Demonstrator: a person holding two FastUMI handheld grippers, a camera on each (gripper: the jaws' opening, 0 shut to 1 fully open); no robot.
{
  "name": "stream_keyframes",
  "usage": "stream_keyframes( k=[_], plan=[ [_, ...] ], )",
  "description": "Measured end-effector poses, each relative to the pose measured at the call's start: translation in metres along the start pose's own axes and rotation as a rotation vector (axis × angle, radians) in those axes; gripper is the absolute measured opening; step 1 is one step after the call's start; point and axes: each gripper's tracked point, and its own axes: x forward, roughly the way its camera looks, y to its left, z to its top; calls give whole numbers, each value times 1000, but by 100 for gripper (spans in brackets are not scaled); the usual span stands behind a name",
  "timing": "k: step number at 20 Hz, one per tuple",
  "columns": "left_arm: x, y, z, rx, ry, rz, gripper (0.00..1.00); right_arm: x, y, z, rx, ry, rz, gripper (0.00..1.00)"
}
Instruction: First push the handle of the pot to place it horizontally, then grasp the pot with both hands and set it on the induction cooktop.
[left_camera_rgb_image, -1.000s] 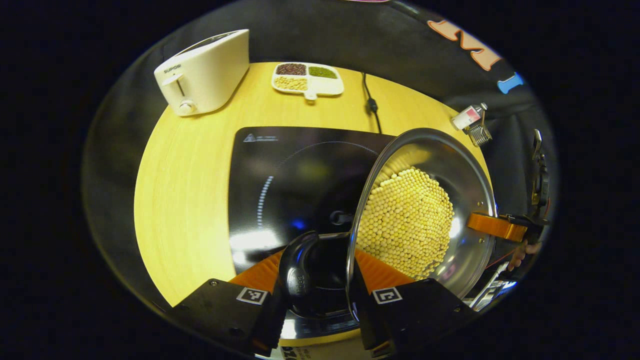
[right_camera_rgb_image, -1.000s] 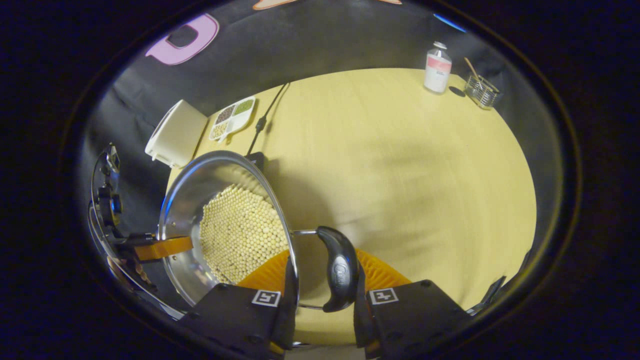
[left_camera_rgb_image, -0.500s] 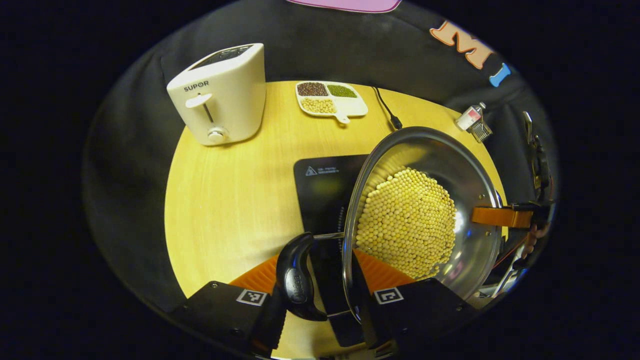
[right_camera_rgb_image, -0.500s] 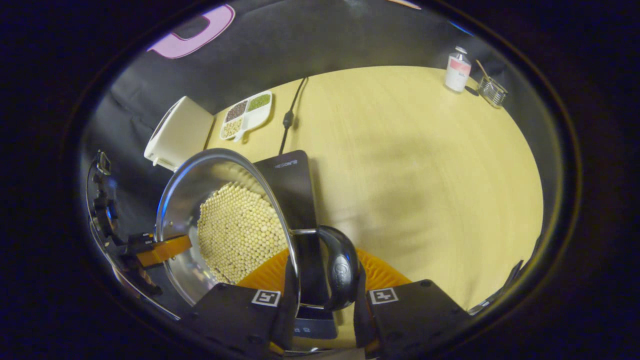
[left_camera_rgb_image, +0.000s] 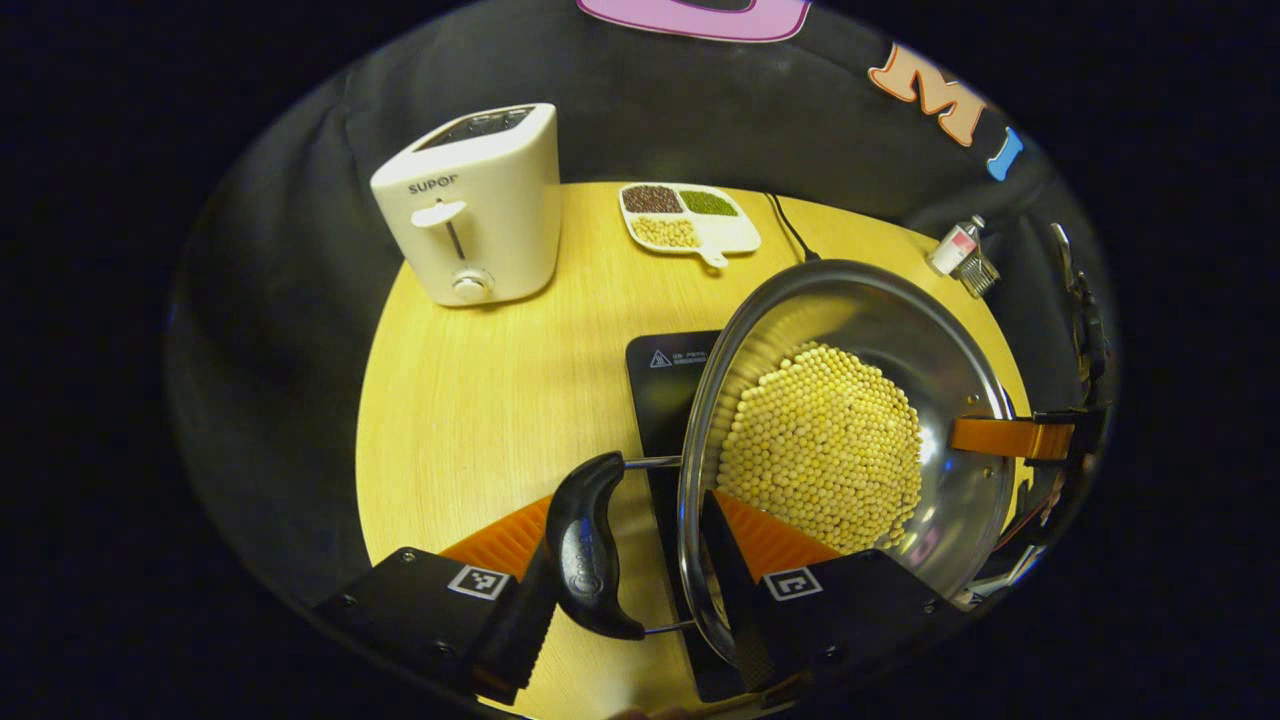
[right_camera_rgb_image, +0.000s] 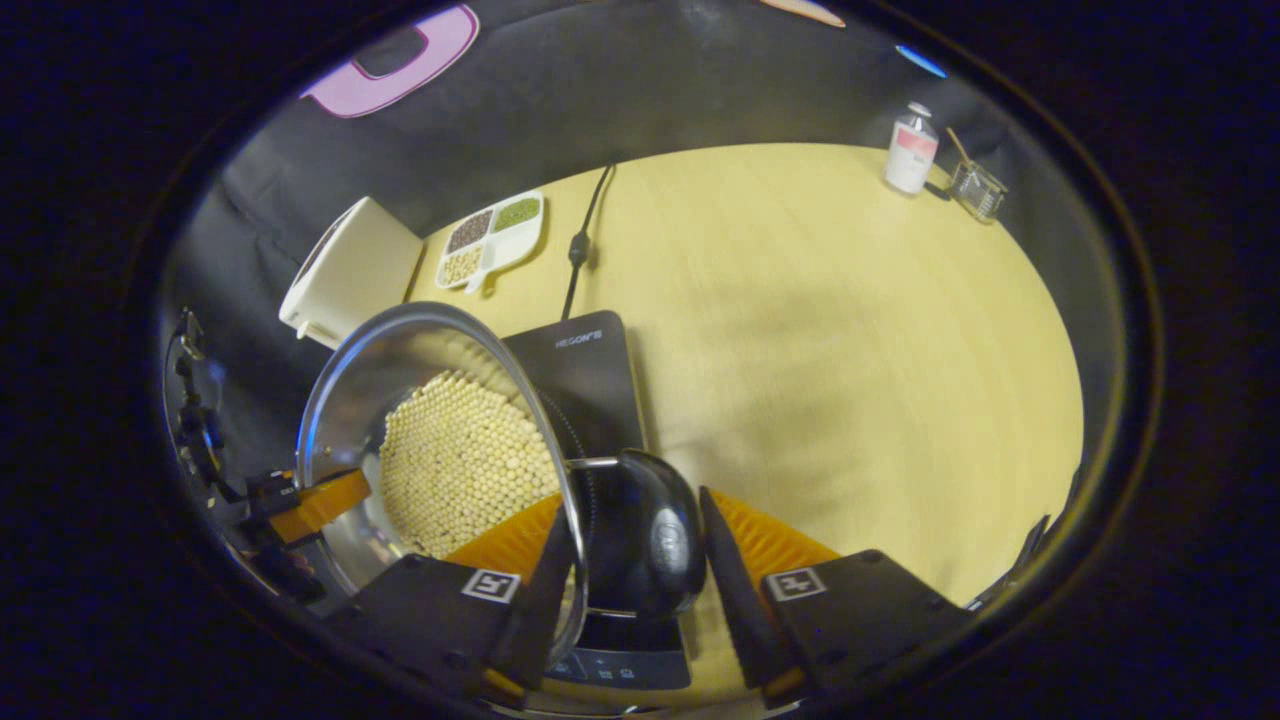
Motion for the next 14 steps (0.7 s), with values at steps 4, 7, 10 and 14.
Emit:
stream_keyframes(
  k=[4, 7, 10, 14],
  plan=[
    [-24, 7, 12, 16, -120, 69, 93, -24, -5, 9, 4, -68, 42, 94],
    [-49, -1, 22, 11, -221, 84, 92, -45, -8, 15, -12, -125, 77, 99],
    [-79, -19, 22, 14, -281, 104, 92, -66, -12, 19, -32, -179, 116, 99],
    [-130, -51, 16, 0, -362, 173, 92, -107, -23, 19, -95, -268, 208, 99]
  ],
)
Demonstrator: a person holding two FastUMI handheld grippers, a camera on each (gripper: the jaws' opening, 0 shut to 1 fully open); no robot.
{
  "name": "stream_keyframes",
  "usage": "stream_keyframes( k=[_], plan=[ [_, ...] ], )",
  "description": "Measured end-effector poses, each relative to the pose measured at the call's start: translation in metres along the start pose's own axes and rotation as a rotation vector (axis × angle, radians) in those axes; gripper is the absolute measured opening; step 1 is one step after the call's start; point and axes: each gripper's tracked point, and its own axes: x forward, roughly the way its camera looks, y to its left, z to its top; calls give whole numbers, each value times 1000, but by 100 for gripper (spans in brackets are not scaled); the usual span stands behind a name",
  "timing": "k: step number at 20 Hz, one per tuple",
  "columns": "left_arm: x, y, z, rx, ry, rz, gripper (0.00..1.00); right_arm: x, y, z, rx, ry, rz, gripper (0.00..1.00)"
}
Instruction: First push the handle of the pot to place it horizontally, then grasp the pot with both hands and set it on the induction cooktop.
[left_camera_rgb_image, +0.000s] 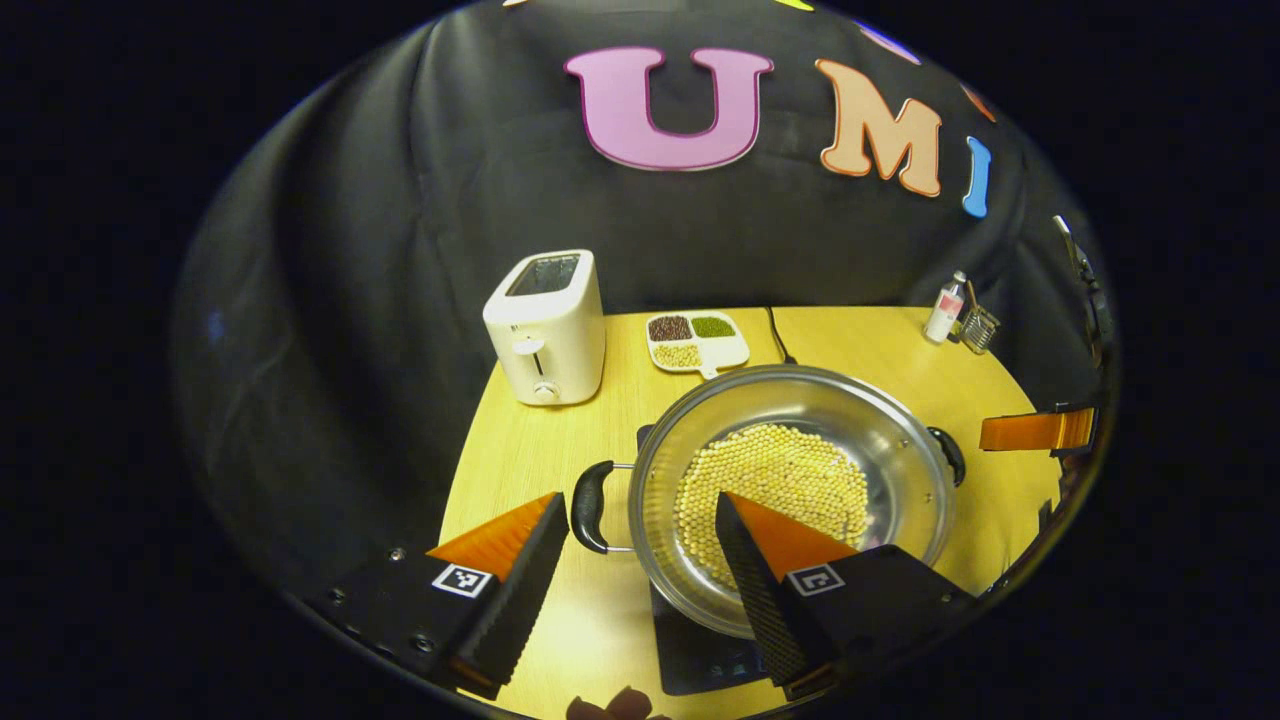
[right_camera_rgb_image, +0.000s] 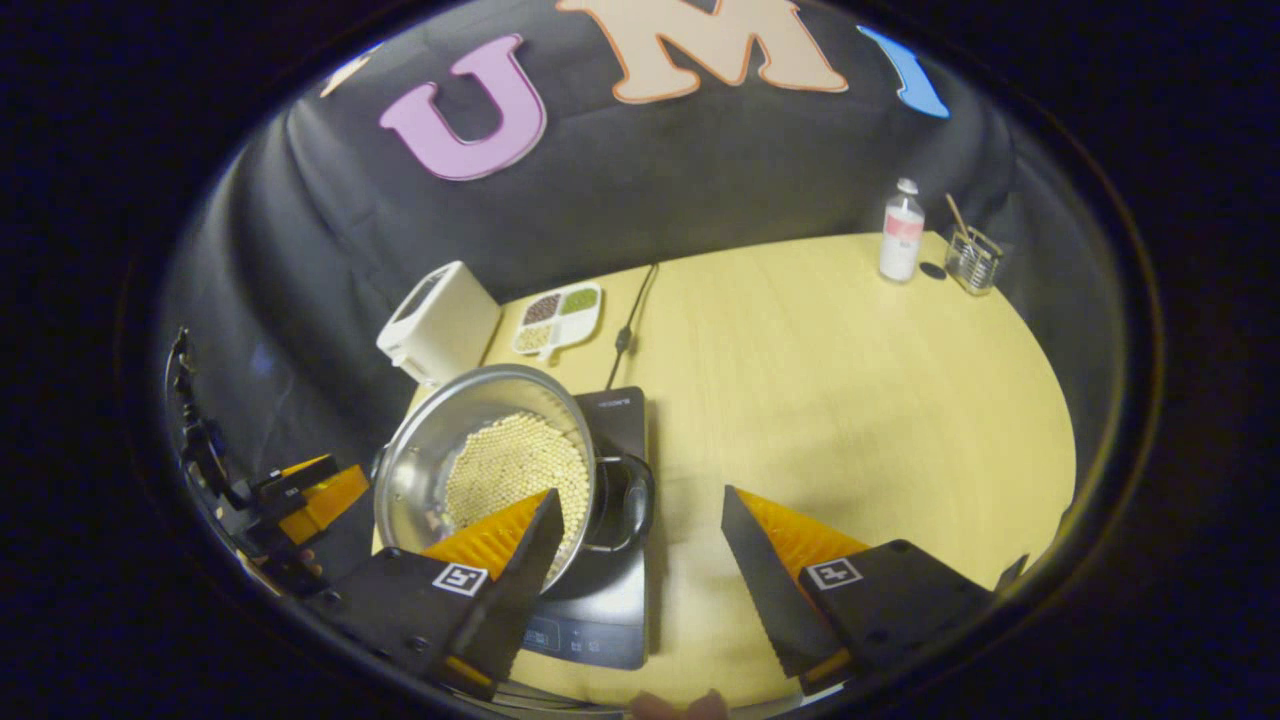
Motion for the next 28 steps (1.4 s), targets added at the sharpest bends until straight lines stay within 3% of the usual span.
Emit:
stream_keyframes(
  k=[6, 11, 12, 13, 14, 15, 17, 18, 19, 20, 23, 28],
  plan=[
    [-99, -77, 11, -101, -147, 35, 91, -76, -34, -1, 7, -157, 108, 99],
    [-182, -115, 39, -97, -310, 70, 90, -154, -55, 5, -32, -342, 174, 98],
    [-194, -124, 47, -91, -345, 60, 90, -168, -59, 9, -49, -399, 166, 98],
    [-204, -133, 51, -81, -372, 48, 90, -182, -62, 15, -60, -448, 157, 92],
    [-213, -142, 57, -67, -400, 34, 90, -199, -64, 18, -67, -489, 149, 92],
    [-223, -148, 61, -49, -431, 20, 90, -215, -66, 24, -74, -534, 138, 98],
    [-242, -159, 70, -20, -479, -7, 90, -247, -73, 28, -102, -615, 98, 98],
    [-251, -163, 70, -16, -485, -20, 90, -262, -75, 29, -114, -638, 74, 92],
    [-261, -167, 69, -22, -494, -34, 90, -277, -74, 28, -120, -653, 56, 92],
    [-274, -171, 72, -29, -522, -54, 90, -292, -73, 27, -131, -678, 43, 98],
    [-301, -179, 72, -32, -590, -88, 90, -345, -73, 31, -166, -787, -18, 98],
    [-342, -173, 78, 5, -687, -53, 89, -403, -74, 25, -142, -887, -76, 98]
  ],
)
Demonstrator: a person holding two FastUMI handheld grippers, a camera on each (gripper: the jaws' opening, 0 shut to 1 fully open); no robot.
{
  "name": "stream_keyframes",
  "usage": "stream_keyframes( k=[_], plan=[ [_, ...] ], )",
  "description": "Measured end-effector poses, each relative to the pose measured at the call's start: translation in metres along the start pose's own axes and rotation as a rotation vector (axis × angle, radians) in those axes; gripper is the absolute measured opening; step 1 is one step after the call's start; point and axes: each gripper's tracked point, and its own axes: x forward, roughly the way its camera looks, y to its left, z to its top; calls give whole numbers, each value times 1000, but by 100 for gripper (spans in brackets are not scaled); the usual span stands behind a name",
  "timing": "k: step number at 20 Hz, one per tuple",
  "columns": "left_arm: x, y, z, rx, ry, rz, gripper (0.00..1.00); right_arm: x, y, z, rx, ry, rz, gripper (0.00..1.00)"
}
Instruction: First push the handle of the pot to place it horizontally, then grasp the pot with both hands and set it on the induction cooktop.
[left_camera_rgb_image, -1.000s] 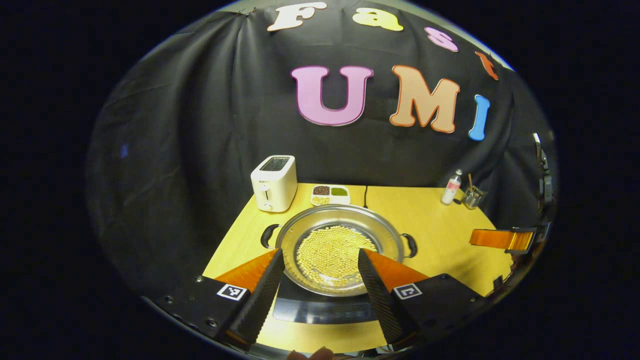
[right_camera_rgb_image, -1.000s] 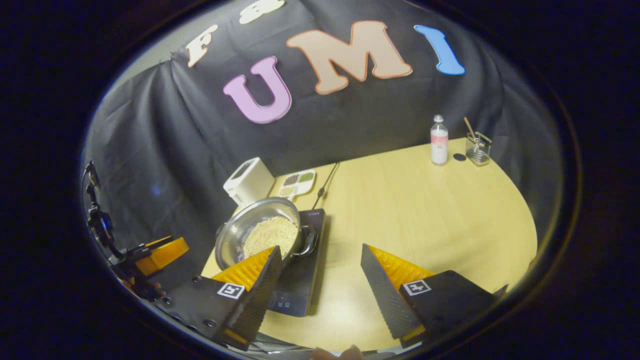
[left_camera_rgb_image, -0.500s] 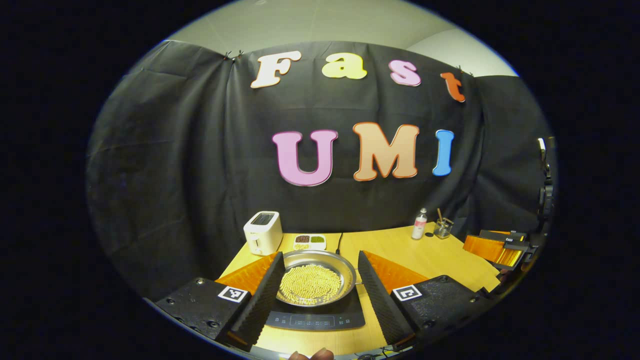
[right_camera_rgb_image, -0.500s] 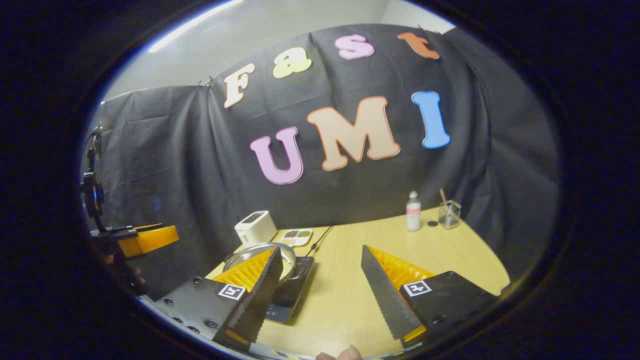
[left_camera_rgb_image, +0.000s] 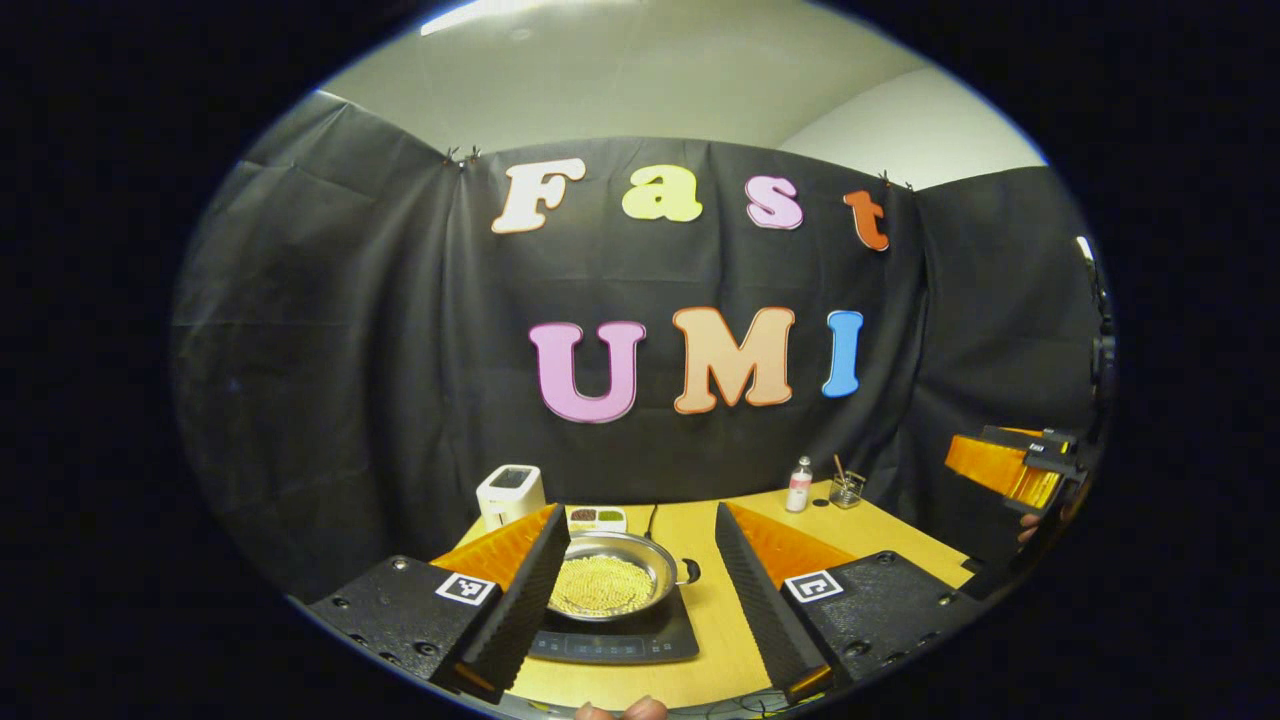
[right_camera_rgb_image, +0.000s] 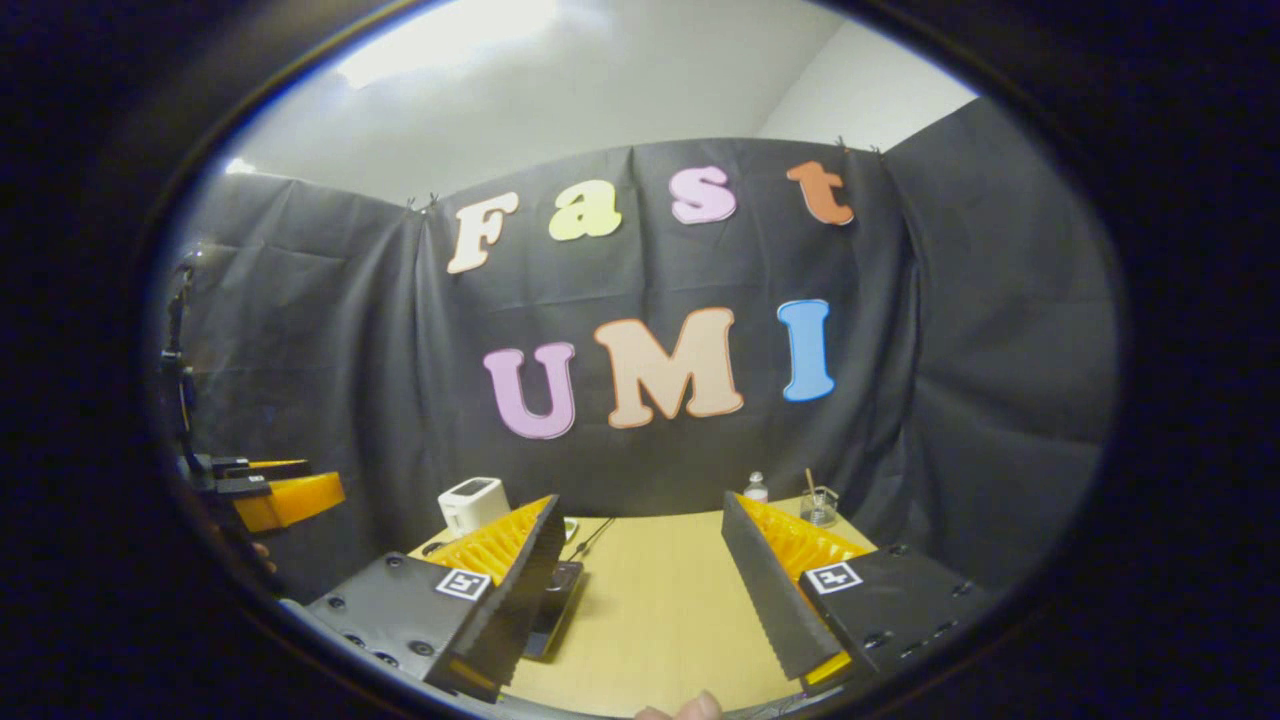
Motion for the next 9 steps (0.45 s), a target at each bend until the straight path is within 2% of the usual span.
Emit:
stream_keyframes(
  k=[2, 5, 6, 7, 9],
  plan=[
    [-9, -2, 3, 2, -8, -2, 89, -7, 0, 6, -22, -10, -13, 100],
    [-18, 2, 11, -17, -22, 15, 90, -13, 4, 27, -39, -45, -10, 97],
    [-20, 3, 13, -20, -29, 20, 89, -15, 6, 27, -47, -49, -7, 97],
    [-21, 2, 14, -19, -33, 25, 89, -16, 8, 27, -61, -45, -1, 92],
    [-22, 2, 12, -8, -22, 36, 89, -17, 6, 26, -75, -27, 1, 92]
  ],
)
